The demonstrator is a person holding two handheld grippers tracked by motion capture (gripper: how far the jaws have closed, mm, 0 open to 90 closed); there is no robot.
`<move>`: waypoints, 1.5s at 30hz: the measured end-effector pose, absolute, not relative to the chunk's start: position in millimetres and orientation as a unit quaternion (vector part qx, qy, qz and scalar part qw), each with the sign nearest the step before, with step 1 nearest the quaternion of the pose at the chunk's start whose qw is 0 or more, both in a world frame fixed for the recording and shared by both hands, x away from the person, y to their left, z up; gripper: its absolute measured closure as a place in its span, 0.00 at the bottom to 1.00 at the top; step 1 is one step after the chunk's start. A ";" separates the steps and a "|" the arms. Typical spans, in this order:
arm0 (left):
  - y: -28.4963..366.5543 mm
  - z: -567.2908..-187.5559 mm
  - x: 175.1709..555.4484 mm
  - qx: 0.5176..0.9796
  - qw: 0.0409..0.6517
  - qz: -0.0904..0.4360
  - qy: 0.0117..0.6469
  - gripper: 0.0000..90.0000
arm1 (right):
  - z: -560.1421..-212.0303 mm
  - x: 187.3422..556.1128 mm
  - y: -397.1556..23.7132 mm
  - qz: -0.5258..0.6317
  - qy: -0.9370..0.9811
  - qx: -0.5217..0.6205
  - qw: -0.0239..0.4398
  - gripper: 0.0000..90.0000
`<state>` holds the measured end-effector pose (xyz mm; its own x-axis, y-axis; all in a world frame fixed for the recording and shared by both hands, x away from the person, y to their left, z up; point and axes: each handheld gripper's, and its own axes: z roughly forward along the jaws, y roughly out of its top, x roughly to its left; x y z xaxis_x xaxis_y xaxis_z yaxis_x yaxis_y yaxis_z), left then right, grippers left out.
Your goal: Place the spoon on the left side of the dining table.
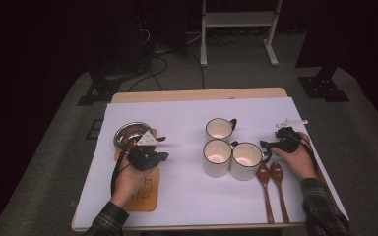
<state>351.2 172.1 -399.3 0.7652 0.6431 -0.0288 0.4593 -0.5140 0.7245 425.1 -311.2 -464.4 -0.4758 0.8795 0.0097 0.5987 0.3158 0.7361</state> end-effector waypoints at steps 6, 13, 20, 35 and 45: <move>175.3 -398.5 357.7 0.858 0.377 0.124 0.325 1.00 | -464.5 425.2 -311.2 0.348 0.786 0.470 0.202 0.21; 179.3 -396.9 367.9 0.855 0.379 0.127 0.332 1.00 | -464.4 425.1 -311.2 0.348 0.786 0.470 0.202 0.21; 181.0 -396.0 374.8 0.854 0.376 0.128 0.335 1.00 | -464.5 425.1 -311.2 0.348 0.786 0.470 0.202 0.21; 183.9 -397.0 393.2 0.851 0.373 0.129 0.346 1.00 | -464.5 425.1 -311.2 0.348 0.785 0.470 0.202 0.21; 187.2 -395.3 404.8 0.848 0.375 0.128 0.351 1.00 | -464.5 425.1 -311.2 0.348 0.785 0.470 0.202 0.21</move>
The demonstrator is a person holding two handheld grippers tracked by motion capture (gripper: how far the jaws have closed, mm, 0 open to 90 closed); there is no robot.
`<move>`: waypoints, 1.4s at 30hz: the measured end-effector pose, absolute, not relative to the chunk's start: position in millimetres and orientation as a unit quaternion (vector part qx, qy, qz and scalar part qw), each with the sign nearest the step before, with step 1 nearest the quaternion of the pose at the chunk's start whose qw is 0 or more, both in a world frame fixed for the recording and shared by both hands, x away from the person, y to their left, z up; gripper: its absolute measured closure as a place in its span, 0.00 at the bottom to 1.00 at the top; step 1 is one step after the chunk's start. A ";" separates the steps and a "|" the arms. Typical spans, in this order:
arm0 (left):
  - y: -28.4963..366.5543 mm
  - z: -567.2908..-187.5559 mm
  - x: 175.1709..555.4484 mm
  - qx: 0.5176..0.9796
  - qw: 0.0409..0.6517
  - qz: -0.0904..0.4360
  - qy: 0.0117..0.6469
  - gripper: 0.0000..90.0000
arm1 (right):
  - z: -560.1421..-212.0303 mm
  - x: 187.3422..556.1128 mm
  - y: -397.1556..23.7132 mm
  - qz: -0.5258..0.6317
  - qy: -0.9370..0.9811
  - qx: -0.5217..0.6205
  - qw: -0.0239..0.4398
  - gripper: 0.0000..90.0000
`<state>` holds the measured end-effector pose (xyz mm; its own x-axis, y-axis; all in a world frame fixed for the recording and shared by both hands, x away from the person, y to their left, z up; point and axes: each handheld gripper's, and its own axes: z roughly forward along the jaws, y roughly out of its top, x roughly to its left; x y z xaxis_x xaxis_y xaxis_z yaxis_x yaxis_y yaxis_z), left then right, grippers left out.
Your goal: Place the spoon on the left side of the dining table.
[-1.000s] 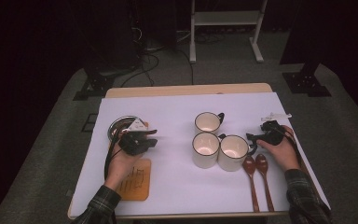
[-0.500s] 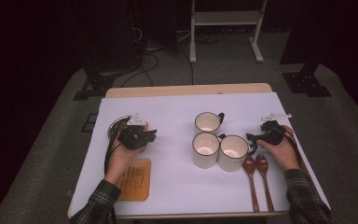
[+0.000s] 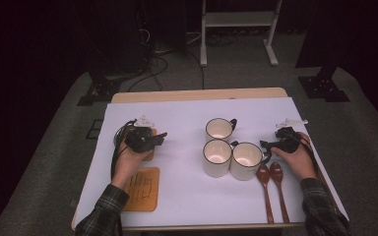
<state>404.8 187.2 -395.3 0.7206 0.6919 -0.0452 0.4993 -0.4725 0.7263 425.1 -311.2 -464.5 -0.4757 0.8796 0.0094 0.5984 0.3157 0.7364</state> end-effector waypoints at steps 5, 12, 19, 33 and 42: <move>187.1 -395.6 410.5 0.846 0.379 0.127 0.352 1.00 | -464.5 425.2 -311.2 0.348 0.785 0.470 0.202 0.21; 185.2 -397.8 419.2 0.849 0.373 0.124 0.354 1.00 | -464.5 425.2 -311.2 0.348 0.785 0.471 0.202 0.21; 182.5 -400.0 424.6 0.851 0.369 0.119 0.355 1.00 | -464.5 425.3 -311.3 0.349 0.785 0.470 0.201 0.21; 183.2 -401.2 438.2 0.844 0.373 0.120 0.367 1.00 | -464.6 425.3 -311.3 0.349 0.785 0.470 0.202 0.21; 186.4 -401.9 448.5 0.838 0.376 0.115 0.377 1.00 | -464.6 425.3 -311.4 0.349 0.785 0.470 0.201 0.21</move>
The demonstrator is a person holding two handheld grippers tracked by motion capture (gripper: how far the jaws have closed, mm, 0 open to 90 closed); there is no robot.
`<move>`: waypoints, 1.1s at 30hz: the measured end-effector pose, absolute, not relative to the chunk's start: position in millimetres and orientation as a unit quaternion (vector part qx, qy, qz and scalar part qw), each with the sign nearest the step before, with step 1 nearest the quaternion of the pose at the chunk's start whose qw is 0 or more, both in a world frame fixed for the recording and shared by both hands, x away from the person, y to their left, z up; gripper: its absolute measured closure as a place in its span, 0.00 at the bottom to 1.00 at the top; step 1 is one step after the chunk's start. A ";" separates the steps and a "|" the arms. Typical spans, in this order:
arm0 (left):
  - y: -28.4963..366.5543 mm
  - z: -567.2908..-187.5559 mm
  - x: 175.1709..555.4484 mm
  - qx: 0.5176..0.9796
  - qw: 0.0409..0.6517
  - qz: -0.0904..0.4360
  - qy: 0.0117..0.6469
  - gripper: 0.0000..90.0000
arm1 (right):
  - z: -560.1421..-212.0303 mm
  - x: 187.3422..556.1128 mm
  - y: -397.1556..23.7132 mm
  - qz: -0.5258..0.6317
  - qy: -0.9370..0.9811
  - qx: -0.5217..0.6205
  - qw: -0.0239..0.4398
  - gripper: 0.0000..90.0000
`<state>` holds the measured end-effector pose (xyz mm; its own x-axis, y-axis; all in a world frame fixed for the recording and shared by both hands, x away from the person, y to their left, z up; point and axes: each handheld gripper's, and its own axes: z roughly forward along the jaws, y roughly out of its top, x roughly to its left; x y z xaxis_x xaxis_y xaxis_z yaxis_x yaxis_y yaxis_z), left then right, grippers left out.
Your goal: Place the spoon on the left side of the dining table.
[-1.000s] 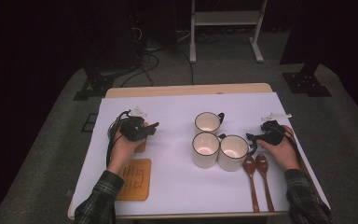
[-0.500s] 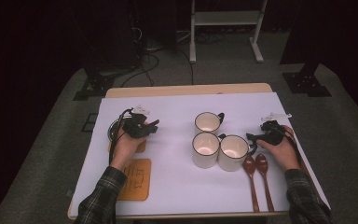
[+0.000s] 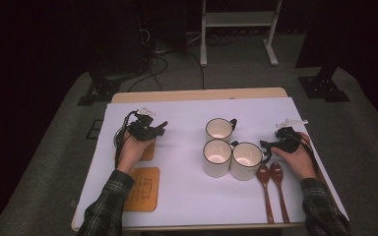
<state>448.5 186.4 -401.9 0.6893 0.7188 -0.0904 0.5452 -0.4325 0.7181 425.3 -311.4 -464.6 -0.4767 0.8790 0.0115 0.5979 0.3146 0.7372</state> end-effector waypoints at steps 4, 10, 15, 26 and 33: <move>187.8 -403.2 453.4 0.836 0.377 0.113 0.383 1.00 | -464.6 425.3 -311.4 0.349 0.785 0.470 0.201 0.21; 187.1 -401.5 459.1 0.836 0.375 0.115 0.384 1.00 | -464.7 425.4 -311.4 0.349 0.785 0.470 0.201 0.21; 186.6 -399.7 463.5 0.834 0.377 0.117 0.385 1.00 | -464.7 425.4 -311.4 0.349 0.785 0.470 0.201 0.21; 188.9 -396.8 474.8 0.830 0.379 0.120 0.391 1.00 | -464.7 425.3 -311.4 0.349 0.785 0.470 0.201 0.21; 189.1 -397.5 481.0 0.829 0.373 0.122 0.399 1.00 | -464.7 425.4 -311.4 0.349 0.785 0.470 0.201 0.21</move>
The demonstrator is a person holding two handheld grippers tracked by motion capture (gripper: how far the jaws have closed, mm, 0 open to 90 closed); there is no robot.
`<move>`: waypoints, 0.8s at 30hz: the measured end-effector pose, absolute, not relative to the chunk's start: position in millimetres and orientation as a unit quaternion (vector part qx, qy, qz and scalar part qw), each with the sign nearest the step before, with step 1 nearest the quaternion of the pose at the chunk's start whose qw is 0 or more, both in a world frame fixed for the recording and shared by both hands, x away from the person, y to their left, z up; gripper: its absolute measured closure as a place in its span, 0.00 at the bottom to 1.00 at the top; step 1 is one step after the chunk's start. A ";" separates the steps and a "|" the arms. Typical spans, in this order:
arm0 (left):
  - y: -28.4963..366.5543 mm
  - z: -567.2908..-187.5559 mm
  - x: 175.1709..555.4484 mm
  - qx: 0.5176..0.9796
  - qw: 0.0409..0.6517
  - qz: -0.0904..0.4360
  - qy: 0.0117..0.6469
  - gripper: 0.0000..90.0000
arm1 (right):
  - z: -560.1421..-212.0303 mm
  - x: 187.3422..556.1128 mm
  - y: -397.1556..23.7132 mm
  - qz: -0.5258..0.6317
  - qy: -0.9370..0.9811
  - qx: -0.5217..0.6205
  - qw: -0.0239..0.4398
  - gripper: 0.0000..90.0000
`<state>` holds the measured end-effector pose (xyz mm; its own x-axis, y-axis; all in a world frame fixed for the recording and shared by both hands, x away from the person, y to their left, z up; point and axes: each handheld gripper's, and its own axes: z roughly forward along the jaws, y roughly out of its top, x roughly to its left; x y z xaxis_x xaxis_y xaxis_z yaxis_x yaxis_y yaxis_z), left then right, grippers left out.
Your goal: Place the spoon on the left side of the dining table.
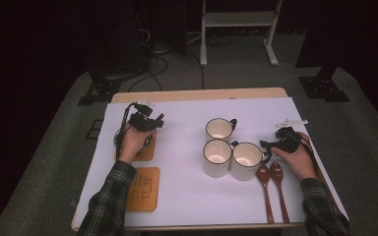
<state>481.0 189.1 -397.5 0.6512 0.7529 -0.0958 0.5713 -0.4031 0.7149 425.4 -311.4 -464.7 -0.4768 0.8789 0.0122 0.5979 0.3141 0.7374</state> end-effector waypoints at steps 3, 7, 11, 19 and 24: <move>190.7 -395.7 485.7 0.830 0.369 0.126 0.399 1.00 | -464.7 425.4 -311.4 0.349 0.785 0.470 0.201 0.21; 193.3 -396.2 490.0 0.827 0.370 0.127 0.404 1.00 | -464.7 425.4 -311.4 0.349 0.785 0.470 0.201 0.21; 196.9 -396.7 494.1 0.825 0.369 0.127 0.408 1.00 | -464.7 425.4 -311.4 0.349 0.785 0.470 0.201 0.21; 203.8 -395.8 499.8 0.819 0.372 0.128 0.418 1.00 | -464.7 425.4 -311.4 0.349 0.785 0.470 0.201 0.21; 208.0 -395.6 501.7 0.819 0.369 0.128 0.420 1.00 | -464.7 425.3 -311.3 0.349 0.785 0.470 0.201 0.21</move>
<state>501.7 208.0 -395.6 0.6140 0.7828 -0.1010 0.5943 -0.3742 0.7119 425.3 -311.3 -464.7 -0.4764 0.8791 0.0129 0.5981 0.3133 0.7377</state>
